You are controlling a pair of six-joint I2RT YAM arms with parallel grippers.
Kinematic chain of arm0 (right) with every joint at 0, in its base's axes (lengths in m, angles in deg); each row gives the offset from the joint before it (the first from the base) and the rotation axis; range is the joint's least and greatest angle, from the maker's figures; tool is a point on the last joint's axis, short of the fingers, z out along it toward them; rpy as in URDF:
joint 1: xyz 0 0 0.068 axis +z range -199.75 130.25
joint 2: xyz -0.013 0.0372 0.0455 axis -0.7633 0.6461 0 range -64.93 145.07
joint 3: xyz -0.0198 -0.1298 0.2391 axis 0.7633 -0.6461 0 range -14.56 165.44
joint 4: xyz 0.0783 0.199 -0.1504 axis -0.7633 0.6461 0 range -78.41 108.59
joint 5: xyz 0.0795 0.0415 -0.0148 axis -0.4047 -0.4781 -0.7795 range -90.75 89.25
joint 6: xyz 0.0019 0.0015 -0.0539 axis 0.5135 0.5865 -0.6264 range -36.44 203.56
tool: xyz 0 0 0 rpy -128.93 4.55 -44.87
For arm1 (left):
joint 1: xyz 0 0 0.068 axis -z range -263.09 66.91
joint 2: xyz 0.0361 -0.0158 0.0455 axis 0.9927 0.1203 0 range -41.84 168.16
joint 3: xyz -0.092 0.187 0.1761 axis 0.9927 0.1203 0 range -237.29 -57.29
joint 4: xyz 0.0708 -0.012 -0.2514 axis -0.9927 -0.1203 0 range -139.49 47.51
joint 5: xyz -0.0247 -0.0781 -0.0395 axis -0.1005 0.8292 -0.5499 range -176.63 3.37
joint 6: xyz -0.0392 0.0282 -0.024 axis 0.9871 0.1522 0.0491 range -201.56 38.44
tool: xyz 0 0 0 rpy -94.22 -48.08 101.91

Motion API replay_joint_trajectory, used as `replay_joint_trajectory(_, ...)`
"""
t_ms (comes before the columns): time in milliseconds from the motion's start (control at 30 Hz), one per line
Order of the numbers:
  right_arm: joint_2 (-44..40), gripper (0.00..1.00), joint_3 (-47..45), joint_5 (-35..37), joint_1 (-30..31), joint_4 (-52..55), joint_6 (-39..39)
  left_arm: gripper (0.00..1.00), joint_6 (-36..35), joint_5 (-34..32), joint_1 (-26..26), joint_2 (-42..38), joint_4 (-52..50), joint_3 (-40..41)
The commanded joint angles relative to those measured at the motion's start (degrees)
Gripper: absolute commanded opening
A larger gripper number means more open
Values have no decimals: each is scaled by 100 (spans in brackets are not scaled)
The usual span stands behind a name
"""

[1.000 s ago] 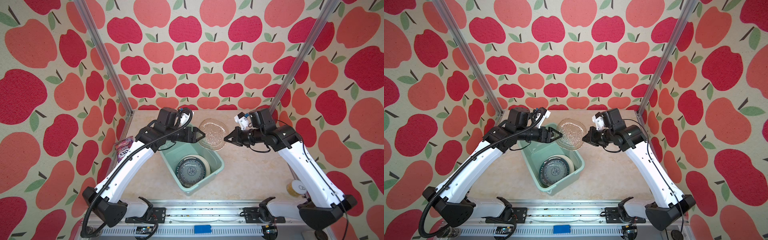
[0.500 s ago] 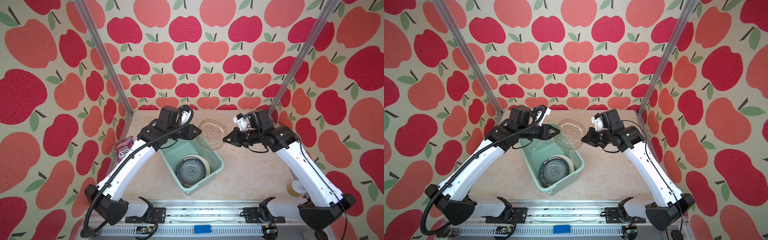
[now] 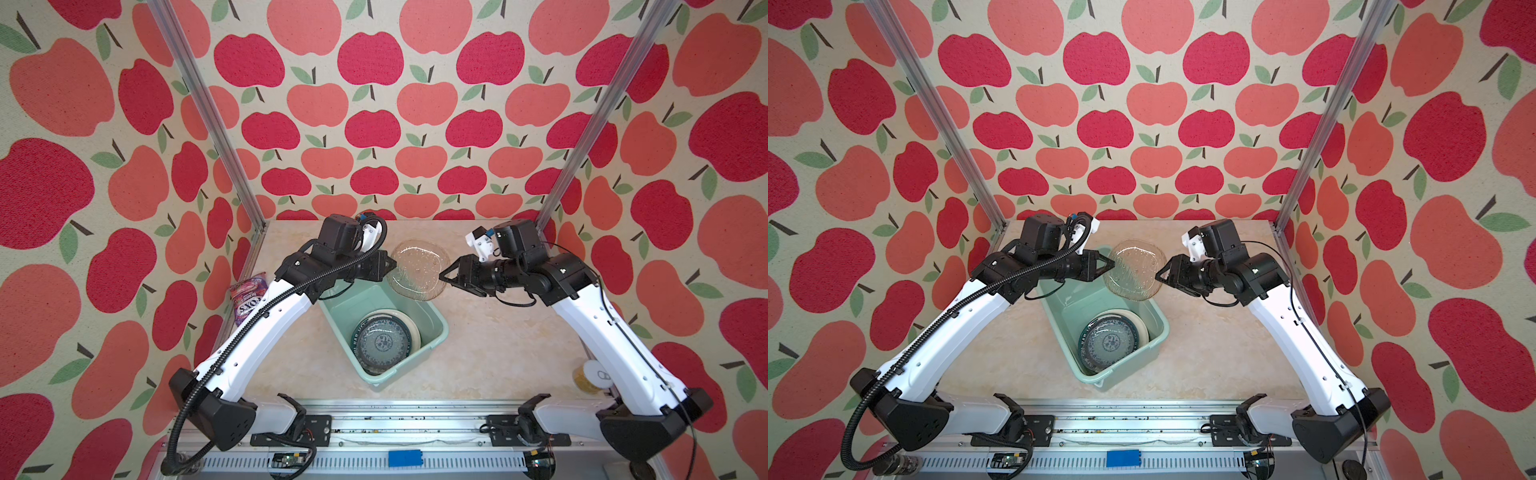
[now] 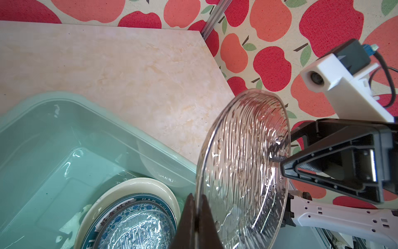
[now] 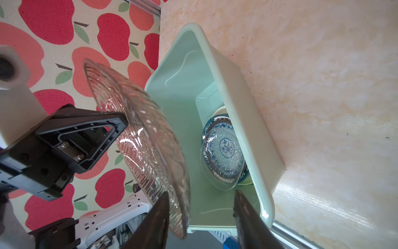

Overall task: Place the plates into the plastic bin on the countertop
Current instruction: Place the plate in the plastic bin.

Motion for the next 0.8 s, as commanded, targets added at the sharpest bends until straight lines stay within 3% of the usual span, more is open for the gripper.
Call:
replay_joint_trajectory(0, -150, 55, 237, 355, -118, 338, -109, 0, -342, -477, -150, -396, -492, 153)
replay_joint_trajectory(167, -305, 54, 157, 286, -432, 357, -60, 0, -719, -993, -466, -923, -767, 757)
replay_joint_trajectory(300, -372, 54, 50, 232, -511, 347, -48, 0, -1581, -1458, -518, -1352, -763, 1420)
replay_joint_trajectory(533, -297, 54, 72, 84, -532, 305, -2, 0, -2834, -1202, -536, -1340, -697, 2104)
replay_joint_trajectory(767, -232, 52, 89, 18, -531, 258, 66, 0, -3176, -1023, -451, -906, -537, 2344)
